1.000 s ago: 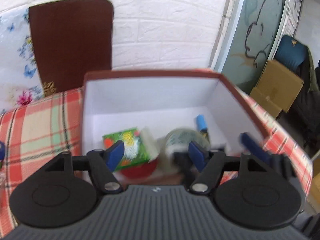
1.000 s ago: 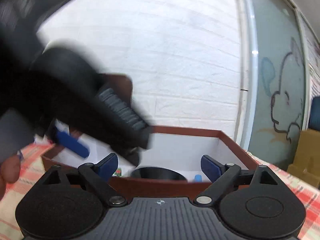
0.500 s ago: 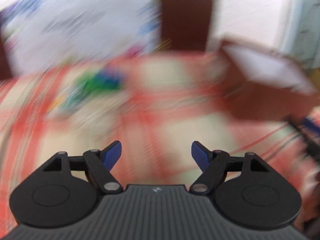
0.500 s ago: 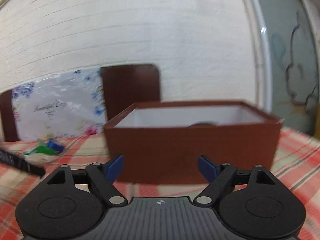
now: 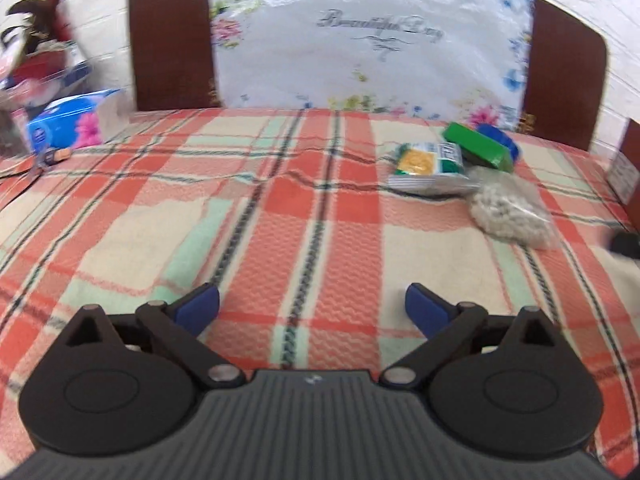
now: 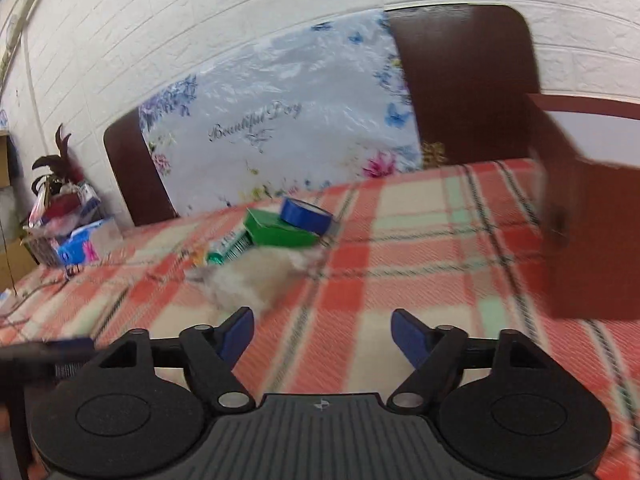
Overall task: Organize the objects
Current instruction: 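Grasp the bag of cotton swabs with the right gripper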
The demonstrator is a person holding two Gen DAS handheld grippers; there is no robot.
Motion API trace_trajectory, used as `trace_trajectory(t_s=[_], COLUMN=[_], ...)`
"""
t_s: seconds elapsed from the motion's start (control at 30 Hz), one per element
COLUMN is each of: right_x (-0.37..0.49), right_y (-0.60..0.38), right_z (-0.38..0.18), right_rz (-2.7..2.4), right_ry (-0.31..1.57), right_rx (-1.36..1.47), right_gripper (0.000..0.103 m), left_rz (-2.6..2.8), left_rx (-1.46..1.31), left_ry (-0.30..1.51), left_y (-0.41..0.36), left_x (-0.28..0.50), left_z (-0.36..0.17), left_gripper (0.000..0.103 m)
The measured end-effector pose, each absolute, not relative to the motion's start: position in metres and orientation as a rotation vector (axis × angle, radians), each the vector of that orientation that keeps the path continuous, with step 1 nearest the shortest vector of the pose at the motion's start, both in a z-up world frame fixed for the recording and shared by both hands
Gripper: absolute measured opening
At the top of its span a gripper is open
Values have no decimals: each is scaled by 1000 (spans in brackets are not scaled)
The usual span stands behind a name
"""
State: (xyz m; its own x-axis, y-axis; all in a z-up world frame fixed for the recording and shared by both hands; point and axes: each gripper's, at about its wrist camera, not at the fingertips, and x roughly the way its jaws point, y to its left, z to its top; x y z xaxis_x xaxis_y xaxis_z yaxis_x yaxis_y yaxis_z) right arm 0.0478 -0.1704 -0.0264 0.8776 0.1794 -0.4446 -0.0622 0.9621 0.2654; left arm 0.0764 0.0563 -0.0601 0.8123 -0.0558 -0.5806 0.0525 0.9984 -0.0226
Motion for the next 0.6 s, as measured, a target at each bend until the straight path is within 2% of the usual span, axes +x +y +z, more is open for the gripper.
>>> trace_trajectory(t_s=[0.1, 0.17, 0.2, 0.27, 0.3, 0.33, 0.6], right_x=[79, 102, 114, 128, 127, 125, 46], right_y=[-141, -127, -124, -119, -118, -118, -161], right_z=[-28, -31, -35, -42, -41, -41, -47], right_rz=[156, 141, 137, 134, 143, 155, 141], right_ry=[461, 487, 525, 574, 578, 586, 573], right_rx=[226, 229, 246, 234, 222, 220, 268], right_gripper=[85, 84, 69, 54, 42, 37, 35], left_rz=[-74, -75, -77, -80, -81, -82, -84], left_rx=[-39, -39, -43, -51, -53, -55, -35], left_ry=[618, 617, 618, 617, 616, 616, 620], left_y=[61, 60, 61, 60, 60, 60, 58], left_x=[76, 74, 75, 73, 73, 73, 72], left_z=[-61, -60, -60, -61, -61, -61, -60], left_gripper=[100, 101, 101, 102, 102, 102, 103])
